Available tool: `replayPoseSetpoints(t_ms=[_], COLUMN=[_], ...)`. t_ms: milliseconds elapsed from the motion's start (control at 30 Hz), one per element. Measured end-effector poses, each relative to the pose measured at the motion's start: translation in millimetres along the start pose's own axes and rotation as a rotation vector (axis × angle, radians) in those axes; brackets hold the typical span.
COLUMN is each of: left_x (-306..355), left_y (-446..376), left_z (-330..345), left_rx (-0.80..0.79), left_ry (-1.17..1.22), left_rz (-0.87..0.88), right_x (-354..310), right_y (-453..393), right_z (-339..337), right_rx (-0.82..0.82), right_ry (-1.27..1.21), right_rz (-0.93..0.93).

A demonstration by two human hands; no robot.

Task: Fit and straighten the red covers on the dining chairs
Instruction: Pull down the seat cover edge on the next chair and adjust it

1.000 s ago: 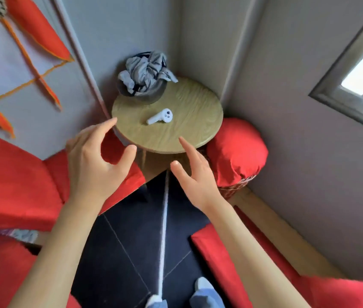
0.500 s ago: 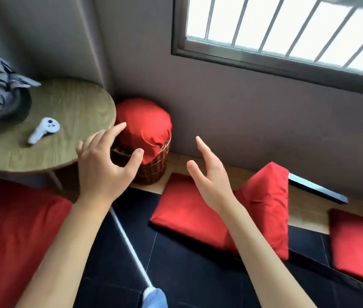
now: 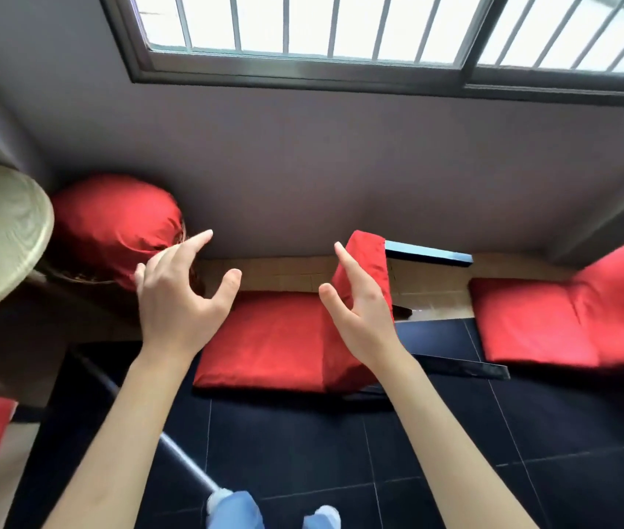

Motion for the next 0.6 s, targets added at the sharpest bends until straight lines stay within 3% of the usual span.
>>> replayPoseSetpoints(t_ms=[300,600], left_x=[-26,-142], left_y=[1,-27], left_z=[41,72], left_rx=[-0.101,-0.252], left_ry=[0.024,0.065], left_rz=[-0.052,-0.173], right_x=[28,49], right_y=[12,-4], right_z=[25,145], right_rx=[-0.005,0.001], right_ry=[0.034,0.069], right_rz=[0.11,0.391])
Point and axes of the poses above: each hand's wrist, its own y-axis away from the middle knuckle, its own z-axis out of the palm, x = y × z, the point moved 1 cm from there along -y, towards the middle knuckle, and after that the axes turned 12 degrees about y, right-handed, at the moved point
